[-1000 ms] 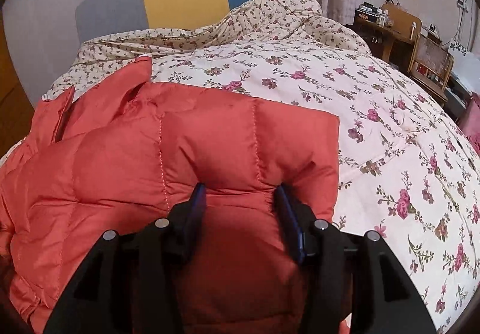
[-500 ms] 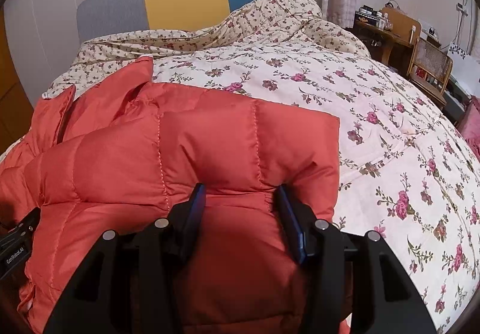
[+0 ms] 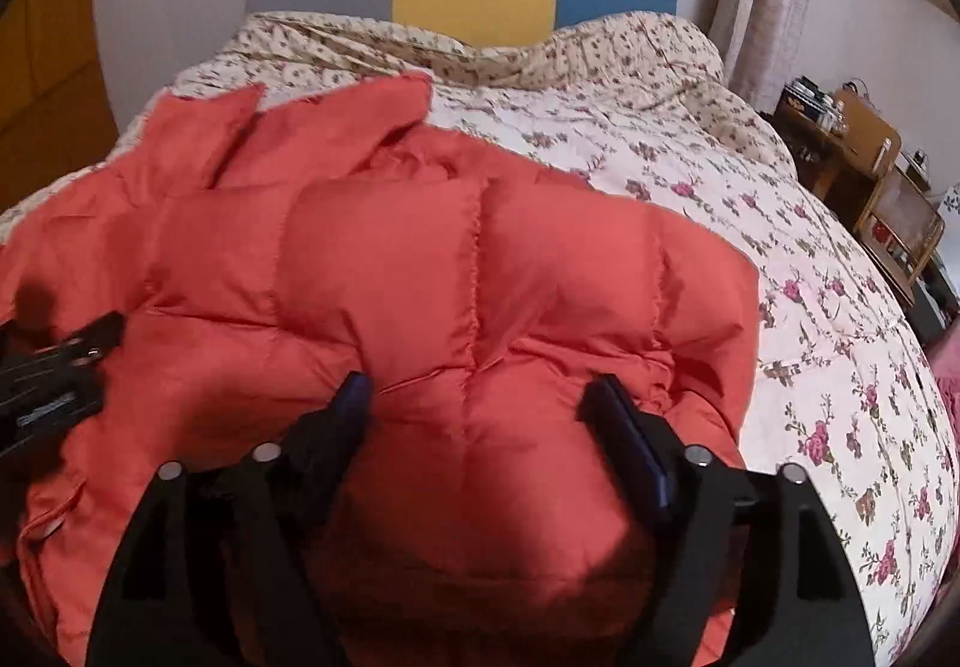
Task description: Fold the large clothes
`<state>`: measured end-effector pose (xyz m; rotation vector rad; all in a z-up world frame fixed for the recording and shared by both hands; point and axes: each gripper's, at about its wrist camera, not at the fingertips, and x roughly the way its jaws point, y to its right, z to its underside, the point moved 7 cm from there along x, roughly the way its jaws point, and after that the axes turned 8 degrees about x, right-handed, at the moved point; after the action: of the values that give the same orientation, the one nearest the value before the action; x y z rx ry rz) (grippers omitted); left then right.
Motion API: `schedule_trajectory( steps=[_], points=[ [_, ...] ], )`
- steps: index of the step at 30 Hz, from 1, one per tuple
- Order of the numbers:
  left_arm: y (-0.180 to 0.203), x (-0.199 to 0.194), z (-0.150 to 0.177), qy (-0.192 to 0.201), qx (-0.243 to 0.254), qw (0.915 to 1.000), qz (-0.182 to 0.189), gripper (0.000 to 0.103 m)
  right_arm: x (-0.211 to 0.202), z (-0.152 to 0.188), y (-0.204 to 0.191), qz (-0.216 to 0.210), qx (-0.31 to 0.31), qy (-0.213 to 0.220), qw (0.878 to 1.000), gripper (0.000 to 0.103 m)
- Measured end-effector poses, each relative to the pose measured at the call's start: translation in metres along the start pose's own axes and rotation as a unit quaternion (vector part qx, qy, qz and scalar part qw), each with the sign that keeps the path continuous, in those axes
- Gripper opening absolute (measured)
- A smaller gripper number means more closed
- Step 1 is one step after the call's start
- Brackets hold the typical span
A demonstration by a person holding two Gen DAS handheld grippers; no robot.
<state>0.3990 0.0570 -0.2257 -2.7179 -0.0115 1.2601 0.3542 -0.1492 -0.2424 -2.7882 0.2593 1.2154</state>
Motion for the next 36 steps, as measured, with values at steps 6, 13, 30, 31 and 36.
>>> schedule_trajectory(
  steps=[6, 13, 30, 31, 36],
  points=[
    [-0.007, -0.01, 0.003, -0.012, -0.007, 0.9996, 0.023, 0.1, 0.005, 0.001, 0.005, 0.003, 0.01, -0.001, 1.0, 0.087],
    [-0.091, -0.058, 0.018, 0.032, -0.076, 0.9966, 0.003, 0.1, 0.006, 0.001, 0.009, 0.006, 0.011, 0.002, 1.0, 0.089],
    [-0.316, -0.109, 0.154, 0.051, -0.392, 0.9177, -0.035, 0.1, 0.004, 0.002, 0.009, 0.008, 0.011, 0.003, 1.0, 0.09],
    [-0.324, -0.111, 0.163, 0.053, -0.408, 0.9108, -0.035, 0.1, 0.004, 0.002, 0.009, 0.008, 0.011, 0.003, 1.0, 0.09],
    [-0.358, -0.12, 0.201, 0.041, -0.455, 0.8877, -0.06, 0.1, 0.004, 0.002, 0.009, 0.008, 0.011, 0.003, 1.0, 0.09]
  ],
)
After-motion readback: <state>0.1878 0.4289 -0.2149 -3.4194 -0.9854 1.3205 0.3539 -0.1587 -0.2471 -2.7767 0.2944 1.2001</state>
